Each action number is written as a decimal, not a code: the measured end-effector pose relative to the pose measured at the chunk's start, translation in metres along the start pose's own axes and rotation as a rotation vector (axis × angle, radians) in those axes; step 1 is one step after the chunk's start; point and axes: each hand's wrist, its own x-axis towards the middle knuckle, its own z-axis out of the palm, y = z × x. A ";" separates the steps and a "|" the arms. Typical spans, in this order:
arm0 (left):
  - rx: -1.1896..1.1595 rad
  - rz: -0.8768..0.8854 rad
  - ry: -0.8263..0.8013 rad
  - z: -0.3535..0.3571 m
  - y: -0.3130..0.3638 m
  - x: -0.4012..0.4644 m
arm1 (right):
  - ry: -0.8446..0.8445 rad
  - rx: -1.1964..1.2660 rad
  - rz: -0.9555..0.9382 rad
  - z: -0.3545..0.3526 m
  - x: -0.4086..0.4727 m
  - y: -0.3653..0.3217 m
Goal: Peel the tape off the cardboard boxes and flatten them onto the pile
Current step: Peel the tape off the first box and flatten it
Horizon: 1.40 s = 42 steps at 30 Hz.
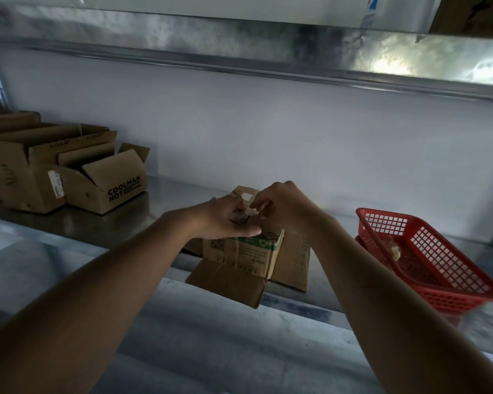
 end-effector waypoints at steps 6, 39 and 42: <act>-0.021 0.001 -0.015 -0.003 -0.002 -0.001 | 0.033 -0.015 0.056 0.014 0.014 0.003; 0.423 -0.101 -0.086 -0.005 0.029 0.011 | 0.410 0.905 0.361 0.016 0.012 0.007; 0.365 -0.096 -0.091 -0.006 0.030 0.006 | 0.471 0.554 0.213 0.015 0.014 0.008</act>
